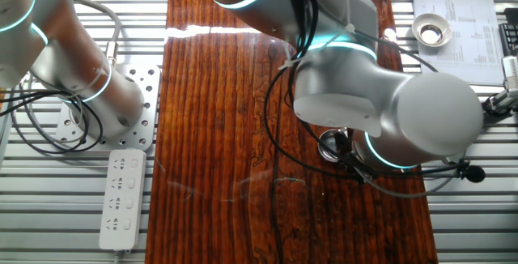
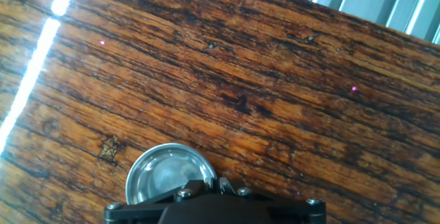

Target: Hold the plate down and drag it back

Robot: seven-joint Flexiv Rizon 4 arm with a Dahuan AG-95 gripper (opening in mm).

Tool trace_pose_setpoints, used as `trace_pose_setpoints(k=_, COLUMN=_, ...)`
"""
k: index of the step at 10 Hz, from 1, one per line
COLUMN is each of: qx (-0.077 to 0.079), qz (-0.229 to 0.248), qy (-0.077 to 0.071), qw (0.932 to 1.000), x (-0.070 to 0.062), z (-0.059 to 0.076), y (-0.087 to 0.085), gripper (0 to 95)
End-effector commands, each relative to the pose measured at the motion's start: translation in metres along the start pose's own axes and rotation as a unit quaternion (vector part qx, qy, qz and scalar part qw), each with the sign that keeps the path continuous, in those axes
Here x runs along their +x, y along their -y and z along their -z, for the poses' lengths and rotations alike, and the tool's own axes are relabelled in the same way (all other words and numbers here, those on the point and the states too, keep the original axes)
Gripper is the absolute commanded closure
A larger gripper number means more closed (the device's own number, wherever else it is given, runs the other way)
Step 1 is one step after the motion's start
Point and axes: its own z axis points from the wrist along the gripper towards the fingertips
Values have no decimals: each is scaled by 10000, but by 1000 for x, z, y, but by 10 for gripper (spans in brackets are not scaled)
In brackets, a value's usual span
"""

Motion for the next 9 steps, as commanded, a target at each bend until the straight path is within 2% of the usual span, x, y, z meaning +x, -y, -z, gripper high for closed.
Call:
trace_pose_setpoints(k=1, qx=-51, qz=-25, qy=-6, qw=10000, x=0, z=-1, y=1, gripper=950)
trace_pose_setpoints(k=3, qx=-60, qz=-69, qy=-28, qw=10000, x=0, z=-1, y=1, gripper=950)
trace_pose_setpoints(k=4, qx=-118, qz=-156, qy=-62, qw=9998, x=0, z=-1, y=1, gripper=950)
trace_pose_setpoints(k=9, qx=-116, qz=-440, qy=-67, qw=9989, x=0, z=-1, y=1, gripper=950)
